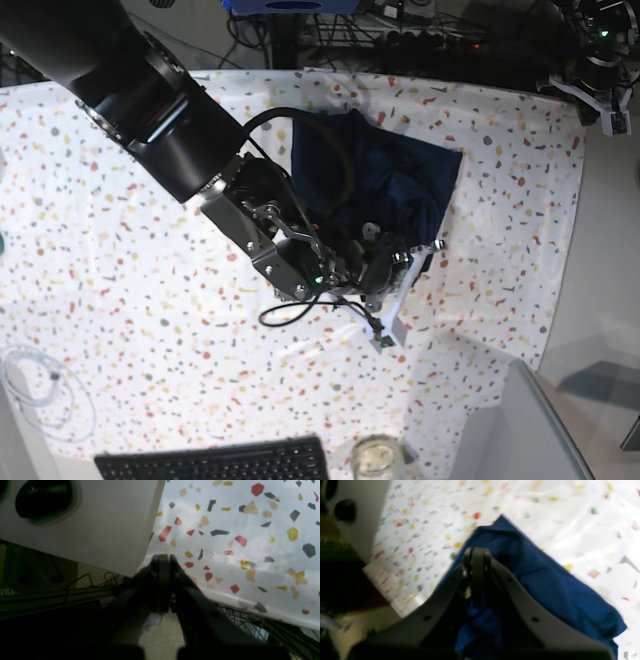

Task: Layout the t-shirt on the table in an organized manner, then fold the t-shirt properly
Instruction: 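Press the folded navy stack flat with the right gripper and release, then grip opposite sides of the navy stack with both grippers and square it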

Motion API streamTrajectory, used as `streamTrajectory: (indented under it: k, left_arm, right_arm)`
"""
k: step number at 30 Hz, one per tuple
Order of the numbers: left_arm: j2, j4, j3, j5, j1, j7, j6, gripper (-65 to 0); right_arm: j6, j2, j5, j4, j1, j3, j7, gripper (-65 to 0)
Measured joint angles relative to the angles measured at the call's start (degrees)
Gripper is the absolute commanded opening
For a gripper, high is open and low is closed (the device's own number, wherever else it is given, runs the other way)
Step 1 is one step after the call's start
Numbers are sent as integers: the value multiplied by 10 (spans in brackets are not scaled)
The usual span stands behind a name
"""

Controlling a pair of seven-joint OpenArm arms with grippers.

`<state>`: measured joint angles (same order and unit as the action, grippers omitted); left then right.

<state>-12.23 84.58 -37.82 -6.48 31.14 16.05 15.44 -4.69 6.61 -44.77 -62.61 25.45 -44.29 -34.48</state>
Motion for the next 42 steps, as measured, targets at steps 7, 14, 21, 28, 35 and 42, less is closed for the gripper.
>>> streamTrajectory:
  k: [7,14,21,28,35,42]
  left_arm:
    - [-2,0,0,2,0,0,0,-650]
    - [-2,12,0,2,1,0,0,-650]
    - [-2,24,0,2,-1,0,0,-650]
    - [-2,20,-1,2,0,0,-1,-650]
    - [-6,-7,-1,2,0,-1,-1,-650]
    - [-23,-60,-40,2,-2,-37,-4,-650]
  right_arm:
    - [-39,-118,2,-131,-39,3,-100,-650]
    - [-40,-117,-3,-132,-101,-1,-103,-650]
    - [-39,-45,31,-79,-85,-82,-105,-650]
    - [-37,5,71,-43,-75,-180,-67,-645]
    - [-37,3,69,-83,-51,-213,-60,-648]
    - [-38,-71,73,-190,-71,-160,-91,-648]
